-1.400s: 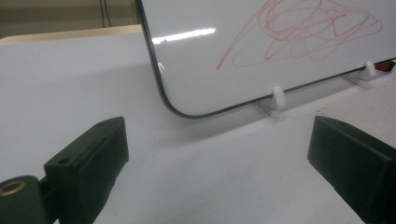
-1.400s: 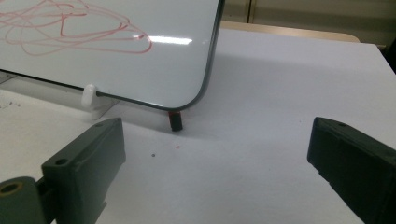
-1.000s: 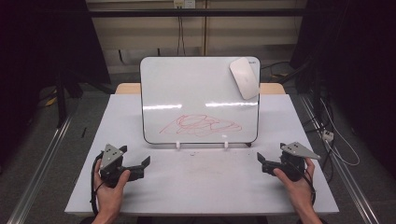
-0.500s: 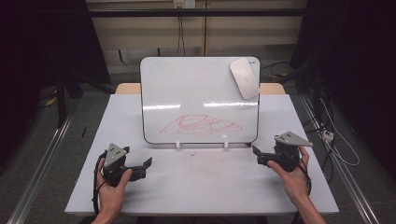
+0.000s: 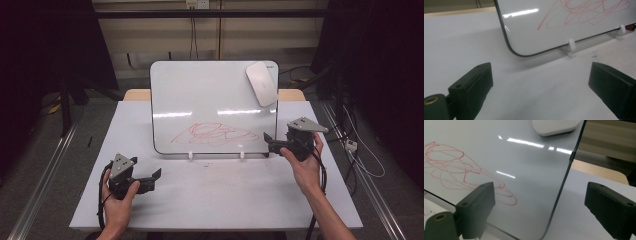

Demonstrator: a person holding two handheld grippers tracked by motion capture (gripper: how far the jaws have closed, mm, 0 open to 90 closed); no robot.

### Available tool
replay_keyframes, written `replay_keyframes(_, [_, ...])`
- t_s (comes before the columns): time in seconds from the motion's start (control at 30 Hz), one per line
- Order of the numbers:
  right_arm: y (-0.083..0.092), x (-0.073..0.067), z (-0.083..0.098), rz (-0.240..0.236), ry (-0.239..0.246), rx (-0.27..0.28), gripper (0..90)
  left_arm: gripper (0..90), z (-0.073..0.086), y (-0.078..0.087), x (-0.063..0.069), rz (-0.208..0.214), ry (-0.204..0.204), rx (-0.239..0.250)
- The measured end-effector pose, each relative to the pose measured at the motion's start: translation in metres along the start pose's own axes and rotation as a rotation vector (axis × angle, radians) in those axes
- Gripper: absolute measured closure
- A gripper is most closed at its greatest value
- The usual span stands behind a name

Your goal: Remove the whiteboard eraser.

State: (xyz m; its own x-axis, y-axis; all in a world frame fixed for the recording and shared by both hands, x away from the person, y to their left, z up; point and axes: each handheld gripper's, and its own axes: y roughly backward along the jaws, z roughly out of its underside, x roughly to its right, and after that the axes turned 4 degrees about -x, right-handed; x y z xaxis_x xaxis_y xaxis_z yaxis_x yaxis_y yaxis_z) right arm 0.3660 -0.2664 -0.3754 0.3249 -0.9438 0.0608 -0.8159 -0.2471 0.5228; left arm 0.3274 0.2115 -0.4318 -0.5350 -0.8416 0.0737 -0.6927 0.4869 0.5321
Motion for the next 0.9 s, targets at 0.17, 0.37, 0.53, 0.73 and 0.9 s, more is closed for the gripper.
replay_keyframes(0.17, [-0.004,0.003,-0.022,-0.009,0.006,-0.003,7.8,5.5,0.0,-0.001,0.0,0.0,-0.006,-0.007])
replay_keyframes(0.37, [-0.008,0.001,-0.044,0.017,0.046,0.018,9.6,5.6,0.001,-0.002,-0.001,0.006,-0.005,-0.01])
replay_keyframes(0.53, [-0.013,0.0,-0.059,0.046,0.084,0.042,7.6,5.5,0.0,-0.003,-0.001,0.003,0.001,-0.011])
replay_keyframes(0.73, [-0.02,0.0,-0.076,0.048,0.117,0.052,6.7,5.5,-0.001,-0.004,0.0,0.009,-0.006,-0.012])
replay_keyframes(0.9, [-0.026,0.0,-0.09,0.067,0.139,0.059,9.4,5.5,0.001,-0.002,-0.003,0.006,0.002,-0.013])
